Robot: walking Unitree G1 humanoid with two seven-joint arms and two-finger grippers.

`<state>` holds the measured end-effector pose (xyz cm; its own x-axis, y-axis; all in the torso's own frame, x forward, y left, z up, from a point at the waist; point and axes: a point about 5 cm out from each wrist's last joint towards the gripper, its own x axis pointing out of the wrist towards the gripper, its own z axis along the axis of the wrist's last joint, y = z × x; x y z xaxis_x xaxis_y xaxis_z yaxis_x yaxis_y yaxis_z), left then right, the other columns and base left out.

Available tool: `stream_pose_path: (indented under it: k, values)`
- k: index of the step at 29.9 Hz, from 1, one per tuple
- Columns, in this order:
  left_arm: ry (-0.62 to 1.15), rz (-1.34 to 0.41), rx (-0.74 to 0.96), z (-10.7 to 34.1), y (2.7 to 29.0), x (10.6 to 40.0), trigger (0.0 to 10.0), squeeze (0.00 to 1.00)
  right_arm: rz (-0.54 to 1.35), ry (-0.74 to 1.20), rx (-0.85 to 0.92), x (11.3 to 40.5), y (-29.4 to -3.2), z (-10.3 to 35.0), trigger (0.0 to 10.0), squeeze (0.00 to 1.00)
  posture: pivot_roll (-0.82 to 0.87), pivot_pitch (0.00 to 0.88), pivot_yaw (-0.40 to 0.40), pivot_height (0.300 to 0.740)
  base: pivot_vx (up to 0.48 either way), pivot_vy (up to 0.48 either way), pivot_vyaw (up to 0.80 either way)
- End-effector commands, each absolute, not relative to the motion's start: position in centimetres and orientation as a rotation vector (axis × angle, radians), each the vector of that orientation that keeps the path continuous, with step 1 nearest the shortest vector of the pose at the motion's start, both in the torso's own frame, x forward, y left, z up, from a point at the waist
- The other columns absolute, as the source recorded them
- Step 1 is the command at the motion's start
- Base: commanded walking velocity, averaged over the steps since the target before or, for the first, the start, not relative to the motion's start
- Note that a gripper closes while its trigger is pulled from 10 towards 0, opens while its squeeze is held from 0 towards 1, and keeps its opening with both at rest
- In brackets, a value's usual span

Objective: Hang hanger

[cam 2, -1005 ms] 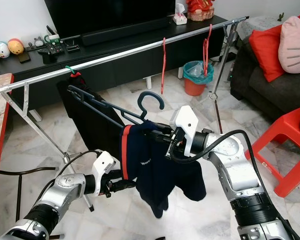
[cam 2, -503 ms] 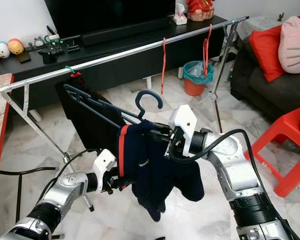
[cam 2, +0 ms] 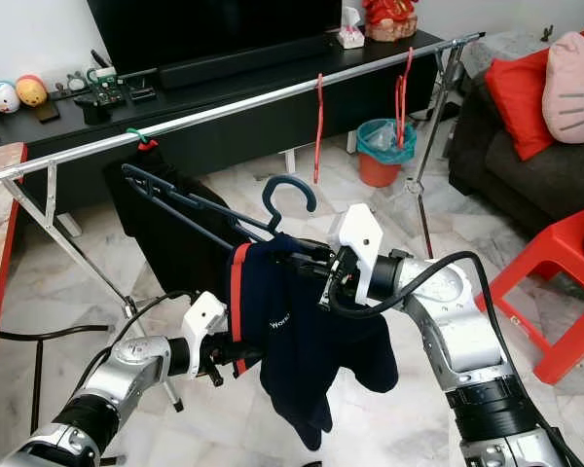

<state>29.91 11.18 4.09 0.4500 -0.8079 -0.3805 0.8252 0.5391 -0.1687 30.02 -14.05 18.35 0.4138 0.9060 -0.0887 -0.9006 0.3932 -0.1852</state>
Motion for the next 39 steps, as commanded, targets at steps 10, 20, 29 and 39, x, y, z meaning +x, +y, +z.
stream_pose_path:
  k: [10, 20, 29, 39]
  values:
    - [0.436, -1.014, 0.034, 4.2, 11.6, 29.9, 0.0, 0.00, 1.174, -0.084, -0.225, 29.3, -13.3, 18.9, 10.0, 0.00, -0.09, 0.000, 0.070, 0.740, 0.000, 0.000, 0.00]
    - [0.428, -1.013, 0.027, 4.2, 11.8, 29.6, 0.0, 0.00, 1.138, -0.058, -0.221, 29.6, -13.7, 18.1, 10.0, 0.00, -0.08, 0.000, 0.068, 0.740, 0.000, 0.000, 0.00]
    - [0.367, -0.920, 0.161, 5.3, 12.2, 31.5, 8.0, 0.00, 1.016, -0.040, -0.266, 30.2, -15.0, 17.5, 10.0, 0.00, -0.07, 0.018, 0.082, 0.740, 0.000, 0.000, 0.00]
    - [0.218, -0.818, 0.326, 7.1, 14.2, 32.2, 10.0, 0.00, 0.938, 0.057, -0.240, 26.6, -16.7, 13.9, 10.0, 0.00, -0.09, 0.000, 0.089, 0.740, 0.000, 0.000, 0.00]
